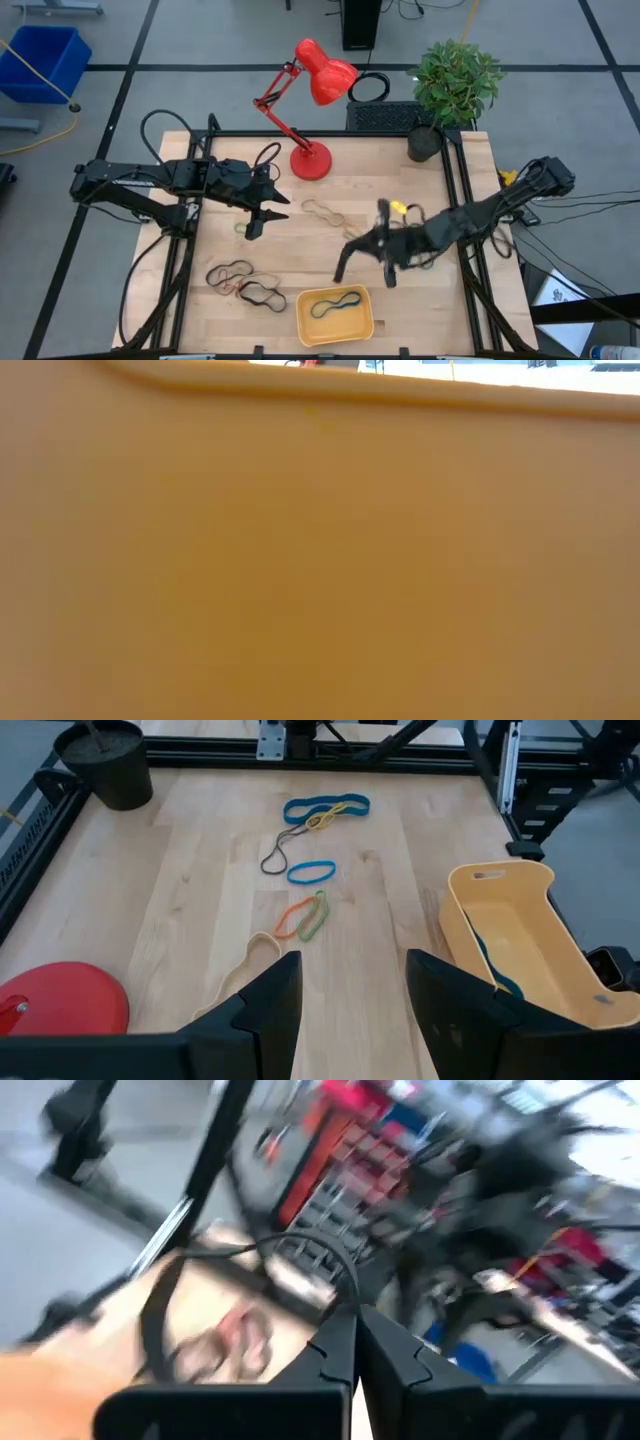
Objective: Pick and place rubber bands into bin
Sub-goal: Put the right black rubber band into the yellow bin
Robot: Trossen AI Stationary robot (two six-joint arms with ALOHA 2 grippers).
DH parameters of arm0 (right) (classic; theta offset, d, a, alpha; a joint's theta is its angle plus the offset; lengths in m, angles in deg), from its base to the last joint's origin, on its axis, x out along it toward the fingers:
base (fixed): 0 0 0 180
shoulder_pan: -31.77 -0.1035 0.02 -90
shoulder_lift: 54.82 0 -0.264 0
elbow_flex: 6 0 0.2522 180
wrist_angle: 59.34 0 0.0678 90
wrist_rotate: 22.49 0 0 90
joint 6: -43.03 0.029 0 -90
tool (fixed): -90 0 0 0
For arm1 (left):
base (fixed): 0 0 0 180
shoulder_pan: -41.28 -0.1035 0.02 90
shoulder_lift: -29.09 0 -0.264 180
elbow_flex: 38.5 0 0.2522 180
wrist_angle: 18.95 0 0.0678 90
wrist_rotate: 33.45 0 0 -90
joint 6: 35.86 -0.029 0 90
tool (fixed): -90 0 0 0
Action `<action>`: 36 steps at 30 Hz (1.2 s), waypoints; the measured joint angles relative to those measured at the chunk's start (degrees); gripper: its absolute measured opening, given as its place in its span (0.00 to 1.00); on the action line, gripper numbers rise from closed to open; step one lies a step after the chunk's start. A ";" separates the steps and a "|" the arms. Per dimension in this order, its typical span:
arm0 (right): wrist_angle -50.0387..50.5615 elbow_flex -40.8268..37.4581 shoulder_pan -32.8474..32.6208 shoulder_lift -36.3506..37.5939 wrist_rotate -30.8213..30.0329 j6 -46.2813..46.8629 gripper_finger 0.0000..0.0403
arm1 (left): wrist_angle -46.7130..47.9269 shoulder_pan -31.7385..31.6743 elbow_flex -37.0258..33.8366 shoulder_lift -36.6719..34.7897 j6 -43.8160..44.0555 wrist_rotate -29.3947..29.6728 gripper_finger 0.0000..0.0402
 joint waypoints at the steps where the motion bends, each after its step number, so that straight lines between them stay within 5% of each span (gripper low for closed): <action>1: 2.20 1.31 -0.64 -1.43 0.00 -0.01 0.00 | 0.00 0.00 -0.01 -0.02 0.22 -0.02 0.46; 19: 5.52 2.95 -6.60 -22.45 0.88 11.11 0.00 | -0.02 0.00 -0.02 -0.02 6.00 0.00 0.46; 28: 5.49 2.95 -5.66 -26.76 8.62 22.07 0.01 | -0.04 0.00 -0.01 -0.02 6.07 0.00 0.46; 36: 5.08 2.93 -5.57 -26.72 8.96 24.79 0.06 | -0.04 0.00 0.00 -0.02 7.20 0.00 0.46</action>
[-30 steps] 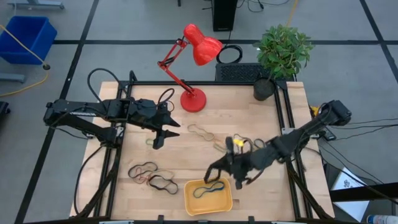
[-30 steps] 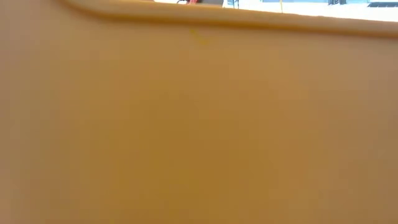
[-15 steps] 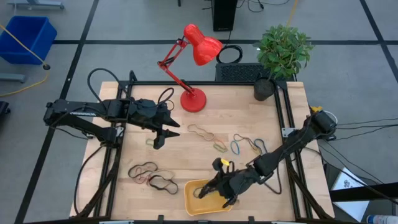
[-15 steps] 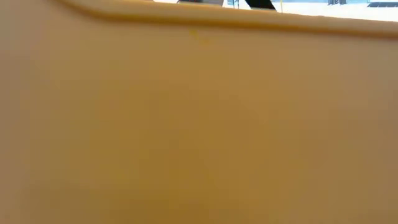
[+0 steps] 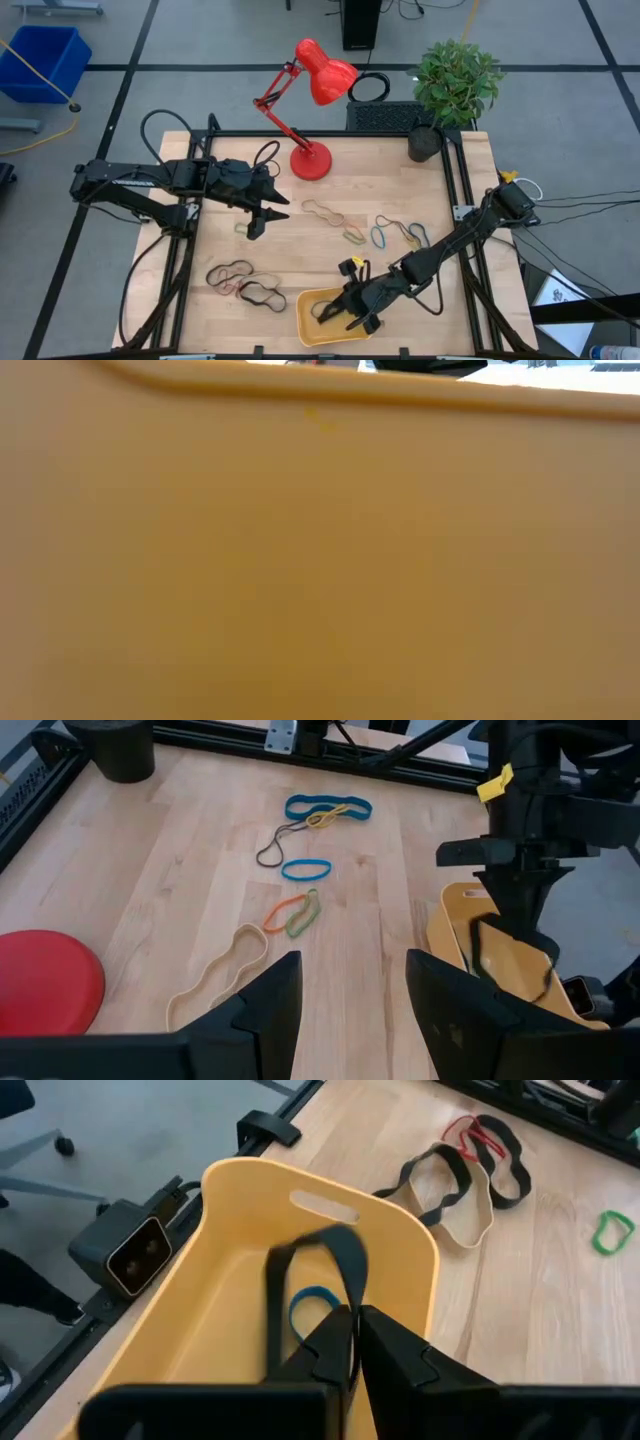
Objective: Pick and place rubber bands into bin
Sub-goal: Put the right black rubber band into the yellow bin
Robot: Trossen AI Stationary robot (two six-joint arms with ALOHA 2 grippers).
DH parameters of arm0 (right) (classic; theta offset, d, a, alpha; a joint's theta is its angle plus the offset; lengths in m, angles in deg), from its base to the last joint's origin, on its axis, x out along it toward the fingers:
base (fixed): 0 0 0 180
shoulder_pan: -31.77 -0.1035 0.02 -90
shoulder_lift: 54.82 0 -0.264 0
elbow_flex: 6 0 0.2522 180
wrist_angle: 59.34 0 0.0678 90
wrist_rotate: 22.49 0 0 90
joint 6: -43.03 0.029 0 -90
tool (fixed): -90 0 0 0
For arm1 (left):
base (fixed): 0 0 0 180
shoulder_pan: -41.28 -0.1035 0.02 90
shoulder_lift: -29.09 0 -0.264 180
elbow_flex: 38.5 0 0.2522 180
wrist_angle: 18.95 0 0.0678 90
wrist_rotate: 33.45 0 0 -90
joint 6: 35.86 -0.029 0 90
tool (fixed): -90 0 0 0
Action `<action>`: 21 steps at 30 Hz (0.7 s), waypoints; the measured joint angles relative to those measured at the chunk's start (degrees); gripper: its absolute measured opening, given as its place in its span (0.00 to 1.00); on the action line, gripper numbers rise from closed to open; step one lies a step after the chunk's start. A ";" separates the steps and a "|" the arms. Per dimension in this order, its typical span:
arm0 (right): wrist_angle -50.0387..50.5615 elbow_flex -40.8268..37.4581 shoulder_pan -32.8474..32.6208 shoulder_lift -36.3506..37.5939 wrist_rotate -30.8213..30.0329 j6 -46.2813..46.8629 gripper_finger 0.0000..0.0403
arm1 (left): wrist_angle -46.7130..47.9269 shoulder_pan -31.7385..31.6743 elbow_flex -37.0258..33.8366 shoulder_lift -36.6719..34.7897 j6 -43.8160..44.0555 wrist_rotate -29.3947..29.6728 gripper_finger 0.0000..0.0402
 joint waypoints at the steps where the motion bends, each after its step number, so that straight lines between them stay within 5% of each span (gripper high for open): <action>1: -0.27 0.00 0.00 0.04 -0.01 0.00 0.06 | 0.01 0.00 -0.02 0.00 0.00 0.00 0.46; 9: -0.44 0.00 0.00 0.06 -0.01 -0.66 0.09 | 0.01 0.00 -0.02 0.00 0.02 0.00 0.46; 21: 0.86 -0.02 0.22 2.44 -0.29 -0.80 0.28 | 0.00 0.00 -0.02 0.00 0.13 0.00 0.46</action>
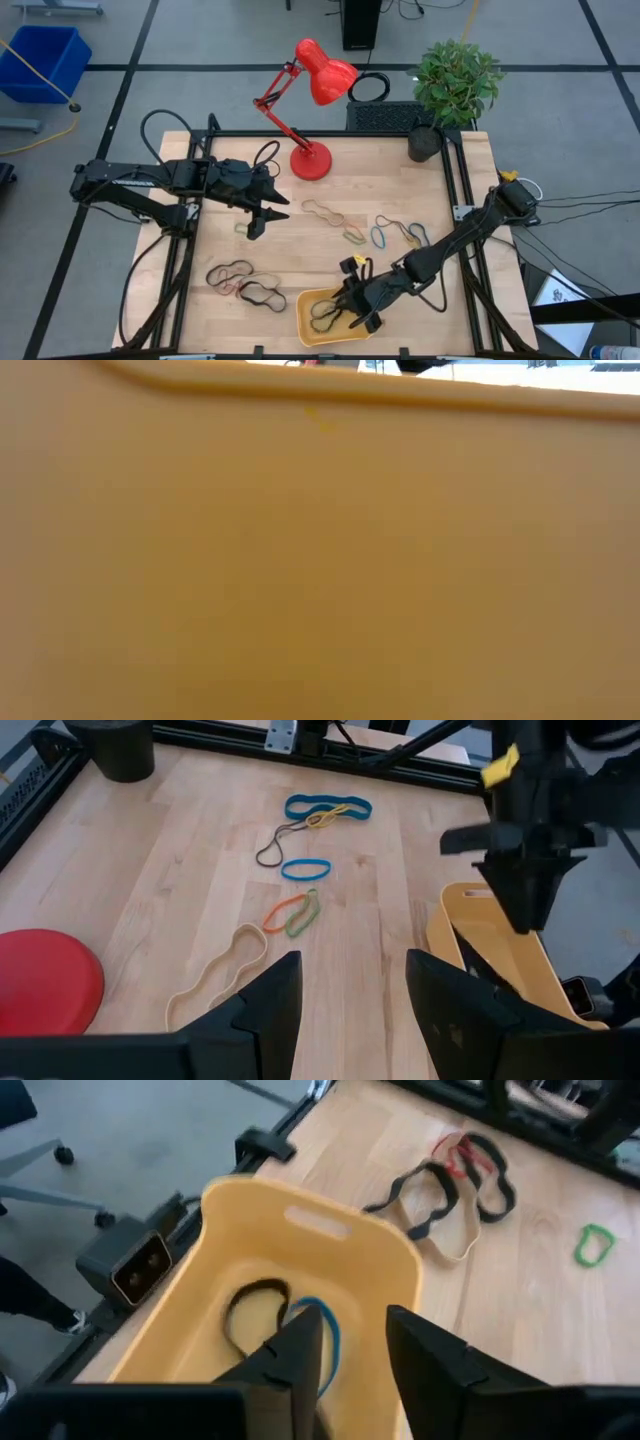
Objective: Pick and place rubber bands into bin
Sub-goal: Put the right black rubber band into the yellow bin, then put the light blue rubber band into the yellow bin
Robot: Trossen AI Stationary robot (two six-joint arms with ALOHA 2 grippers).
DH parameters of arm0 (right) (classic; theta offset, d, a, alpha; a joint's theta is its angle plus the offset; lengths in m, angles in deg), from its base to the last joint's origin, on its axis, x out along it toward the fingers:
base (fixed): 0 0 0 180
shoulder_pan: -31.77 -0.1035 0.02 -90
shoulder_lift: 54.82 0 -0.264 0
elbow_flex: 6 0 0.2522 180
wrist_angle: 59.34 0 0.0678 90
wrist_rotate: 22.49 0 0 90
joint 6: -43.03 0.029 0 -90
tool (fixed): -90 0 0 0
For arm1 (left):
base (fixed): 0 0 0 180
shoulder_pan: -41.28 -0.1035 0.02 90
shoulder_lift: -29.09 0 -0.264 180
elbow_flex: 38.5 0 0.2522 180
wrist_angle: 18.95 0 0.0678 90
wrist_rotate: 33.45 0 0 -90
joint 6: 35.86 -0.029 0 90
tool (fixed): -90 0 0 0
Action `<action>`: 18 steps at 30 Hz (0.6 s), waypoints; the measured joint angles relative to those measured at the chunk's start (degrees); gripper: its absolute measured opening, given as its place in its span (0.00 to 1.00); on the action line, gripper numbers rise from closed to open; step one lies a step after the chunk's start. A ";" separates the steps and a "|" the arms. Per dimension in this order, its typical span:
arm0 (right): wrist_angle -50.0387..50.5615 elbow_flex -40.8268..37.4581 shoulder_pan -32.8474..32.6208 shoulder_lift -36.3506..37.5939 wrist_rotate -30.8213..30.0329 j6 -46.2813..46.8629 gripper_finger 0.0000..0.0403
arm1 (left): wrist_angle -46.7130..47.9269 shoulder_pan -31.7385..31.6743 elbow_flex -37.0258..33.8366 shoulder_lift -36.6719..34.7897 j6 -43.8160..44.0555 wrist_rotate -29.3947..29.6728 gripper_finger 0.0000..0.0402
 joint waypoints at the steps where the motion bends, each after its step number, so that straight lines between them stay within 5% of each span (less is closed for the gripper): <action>1: 0.64 0.00 0.12 0.83 -0.03 0.00 0.29 | 0.00 0.00 0.00 0.00 0.00 0.00 0.46; 18: 30.04 -1.72 3.17 23.45 0.04 3.75 0.32 | -5.22 0.00 0.00 0.00 -0.03 0.00 0.46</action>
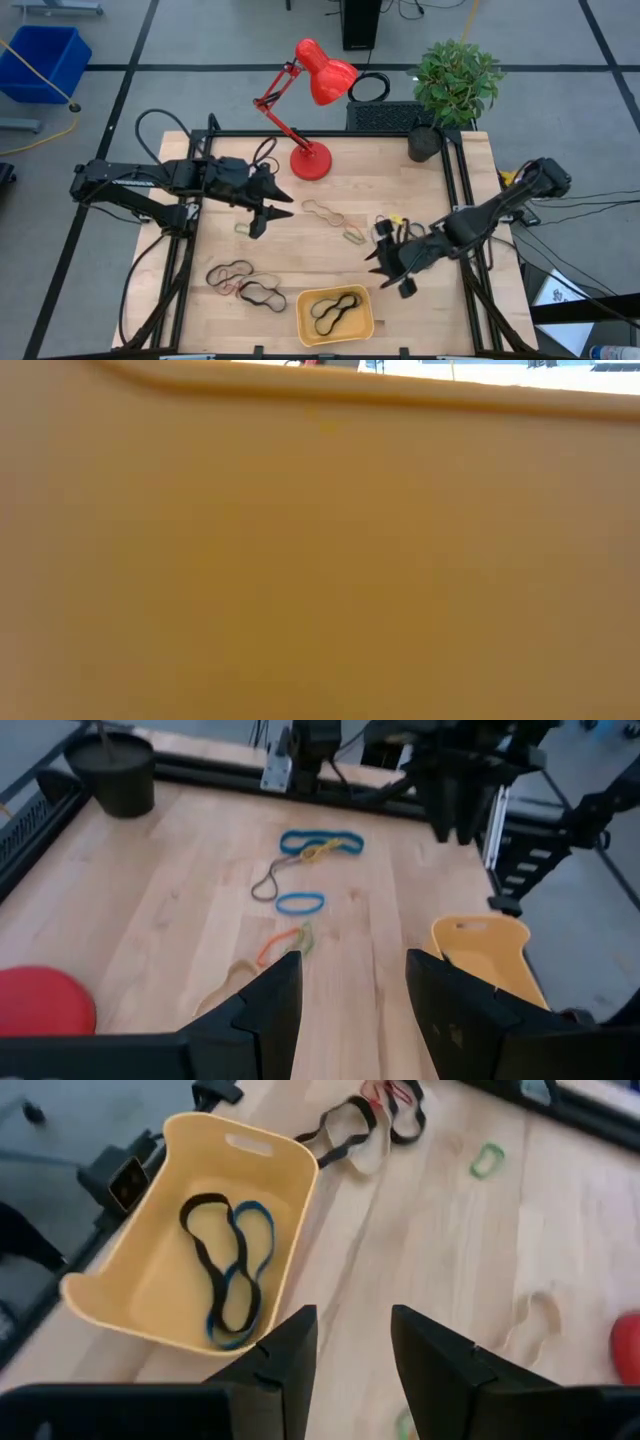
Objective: Pick and place rubber bands into bin
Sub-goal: Put the light blue rubber band into the yellow bin
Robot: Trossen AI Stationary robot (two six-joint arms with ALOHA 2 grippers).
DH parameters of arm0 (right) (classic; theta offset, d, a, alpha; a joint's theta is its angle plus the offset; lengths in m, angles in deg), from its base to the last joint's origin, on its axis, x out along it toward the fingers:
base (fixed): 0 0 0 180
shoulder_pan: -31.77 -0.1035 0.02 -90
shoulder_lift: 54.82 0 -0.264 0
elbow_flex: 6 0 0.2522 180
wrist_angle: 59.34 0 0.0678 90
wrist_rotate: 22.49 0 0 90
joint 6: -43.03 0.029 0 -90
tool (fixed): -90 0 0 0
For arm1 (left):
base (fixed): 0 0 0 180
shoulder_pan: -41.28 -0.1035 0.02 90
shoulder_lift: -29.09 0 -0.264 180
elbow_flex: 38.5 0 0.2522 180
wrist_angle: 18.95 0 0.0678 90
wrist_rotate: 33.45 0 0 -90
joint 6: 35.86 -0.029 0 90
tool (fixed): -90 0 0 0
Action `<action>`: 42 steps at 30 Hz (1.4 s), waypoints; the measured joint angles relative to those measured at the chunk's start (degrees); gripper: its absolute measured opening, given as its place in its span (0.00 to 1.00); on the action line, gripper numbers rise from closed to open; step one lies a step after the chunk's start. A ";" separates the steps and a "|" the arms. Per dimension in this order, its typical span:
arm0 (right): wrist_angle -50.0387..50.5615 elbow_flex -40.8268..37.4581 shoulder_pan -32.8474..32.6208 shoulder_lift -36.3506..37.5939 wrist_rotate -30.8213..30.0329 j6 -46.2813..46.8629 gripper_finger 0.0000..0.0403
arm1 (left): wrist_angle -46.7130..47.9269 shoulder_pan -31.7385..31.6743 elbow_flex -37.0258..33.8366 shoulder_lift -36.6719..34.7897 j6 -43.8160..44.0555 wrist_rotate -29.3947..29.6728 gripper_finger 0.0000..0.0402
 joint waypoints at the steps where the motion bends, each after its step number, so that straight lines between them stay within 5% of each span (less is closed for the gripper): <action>1: -0.15 -1.04 -0.01 1.06 0.03 1.60 0.32 | -0.65 0.00 0.00 0.02 -0.01 0.02 0.46; 6: -0.24 -8.68 0.29 5.49 -1.05 3.71 0.32 | -3.02 0.01 0.00 0.00 -0.10 0.02 0.46; 11: -5.91 -19.57 3.23 5.06 -12.08 8.84 0.32 | -4.31 0.00 0.00 0.00 -0.10 0.04 0.46; 17: -18.12 -28.75 8.48 0.06 -12.28 9.66 0.32 | -4.78 0.00 0.00 0.02 -0.09 0.04 0.46; 42: -19.03 -29.71 12.58 -10.90 -1.94 23.37 0.32 | -4.46 0.02 0.00 0.02 -2.85 0.06 0.46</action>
